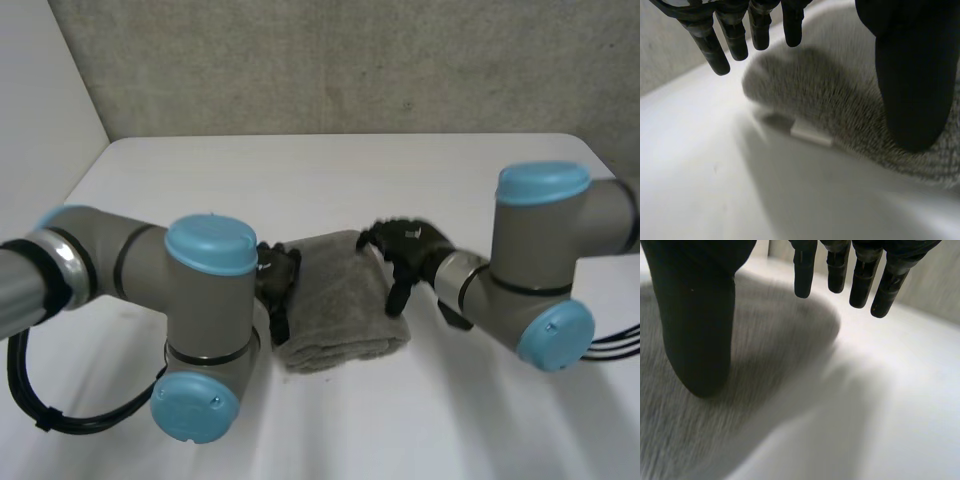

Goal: Fold the towel.

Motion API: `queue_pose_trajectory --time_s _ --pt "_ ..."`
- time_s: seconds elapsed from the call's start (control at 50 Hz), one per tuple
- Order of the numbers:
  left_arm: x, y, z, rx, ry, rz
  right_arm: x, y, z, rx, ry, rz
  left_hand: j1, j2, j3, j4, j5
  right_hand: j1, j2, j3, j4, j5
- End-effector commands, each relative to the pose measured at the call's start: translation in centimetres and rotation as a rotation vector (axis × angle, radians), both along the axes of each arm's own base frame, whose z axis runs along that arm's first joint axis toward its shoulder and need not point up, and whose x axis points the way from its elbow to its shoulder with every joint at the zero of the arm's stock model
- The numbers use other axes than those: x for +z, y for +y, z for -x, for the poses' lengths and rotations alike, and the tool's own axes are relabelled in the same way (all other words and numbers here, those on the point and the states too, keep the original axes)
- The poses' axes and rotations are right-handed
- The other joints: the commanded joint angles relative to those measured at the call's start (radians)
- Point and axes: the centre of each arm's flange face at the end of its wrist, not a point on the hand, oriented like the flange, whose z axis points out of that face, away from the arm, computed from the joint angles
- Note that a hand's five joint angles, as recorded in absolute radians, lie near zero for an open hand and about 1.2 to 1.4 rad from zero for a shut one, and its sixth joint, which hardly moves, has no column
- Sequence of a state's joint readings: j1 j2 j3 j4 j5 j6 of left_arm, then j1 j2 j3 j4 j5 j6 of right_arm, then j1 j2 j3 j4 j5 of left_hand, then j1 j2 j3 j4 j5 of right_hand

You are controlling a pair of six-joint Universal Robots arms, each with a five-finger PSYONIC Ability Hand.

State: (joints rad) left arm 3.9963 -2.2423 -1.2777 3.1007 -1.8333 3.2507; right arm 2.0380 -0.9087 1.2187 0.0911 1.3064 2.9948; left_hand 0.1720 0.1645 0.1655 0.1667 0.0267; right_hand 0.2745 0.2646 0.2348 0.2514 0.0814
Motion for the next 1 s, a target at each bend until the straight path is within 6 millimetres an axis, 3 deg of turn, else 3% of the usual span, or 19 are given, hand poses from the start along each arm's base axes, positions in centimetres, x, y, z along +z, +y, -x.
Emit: queue_pose_trajectory --time_s 0.02,0.04,0.08,0.1,0.12,0.14,0.18,0.2,0.24,0.28,0.4,1.0 --pt "8.3 1.7 0.7 -0.043 0.138 0.159 9.7 0.3 1.5 -0.091 -0.116 0.227 0.003 0.010 0.009 0.008 -0.027 -0.100 -0.090 -0.060 -0.077 -0.081" --pt "8.4 1.7 0.7 -0.043 0.139 0.159 9.8 0.3 1.5 -0.091 -0.116 0.228 0.003 0.010 0.009 0.008 -0.027 -0.100 -0.090 -0.060 -0.077 -0.081" --pt "12.7 2.3 -0.2 -0.037 0.210 0.244 13.9 0.5 3.4 -0.221 -0.167 0.326 0.003 0.010 0.009 0.008 -0.027 -0.100 -0.090 -0.060 -0.077 -0.081" --pt "12.7 2.3 -0.2 -0.037 0.211 0.244 13.9 0.5 3.4 -0.221 -0.168 0.327 0.003 0.010 0.009 0.008 -0.027 -0.100 -0.090 -0.060 -0.077 -0.081" --pt "14.8 2.6 -0.9 -0.029 0.243 0.287 15.7 0.4 4.7 -0.291 -0.182 0.374 0.003 0.010 0.009 0.008 -0.027 -0.100 -0.090 -0.060 -0.077 -0.081" --pt "14.8 2.6 -0.9 -0.029 0.244 0.288 17.2 0.3 5.9 -0.351 -0.193 0.414 0.003 0.010 0.009 0.008 -0.027 -0.100 -0.090 -0.060 -0.077 -0.081" --pt "18.5 2.0 -2.8 0.014 0.291 0.370 18.3 0.4 6.8 -0.396 -0.202 0.444 0.003 0.010 0.009 0.008 -0.027 -0.100 -0.090 -0.060 -0.077 -0.081" --pt "18.5 2.0 -2.8 0.014 0.291 0.370 18.4 0.4 6.8 -0.396 -0.202 0.444 0.003 0.010 0.009 0.008 -0.027 -0.100 -0.090 -0.060 -0.077 -0.081" --pt "20.9 1.2 -5.3 0.081 0.301 0.411 19.3 0.5 8.1 -0.458 -0.204 0.467 0.006 0.014 0.013 0.012 -0.023 -0.100 -0.090 -0.060 -0.077 -0.081" --pt "21.7 1.2 -6.4 0.111 0.301 0.414 19.3 0.6 8.4 -0.469 -0.199 0.464 0.006 0.014 0.013 0.012 -0.023 -0.100 -0.090 -0.060 -0.077 -0.081" --pt "21.5 0.9 -8.4 0.170 0.336 0.355 18.8 1.4 8.7 -0.465 -0.170 0.428 0.009 0.017 0.016 0.015 -0.020 -0.100 -0.090 -0.060 -0.077 -0.081" --pt "21.4 0.2 -9.2 0.192 0.390 0.337 16.8 1.5 7.0 -0.293 -0.161 0.365 0.003 0.011 0.010 0.009 -0.026 -0.100 -0.090 -0.060 -0.077 -0.081"
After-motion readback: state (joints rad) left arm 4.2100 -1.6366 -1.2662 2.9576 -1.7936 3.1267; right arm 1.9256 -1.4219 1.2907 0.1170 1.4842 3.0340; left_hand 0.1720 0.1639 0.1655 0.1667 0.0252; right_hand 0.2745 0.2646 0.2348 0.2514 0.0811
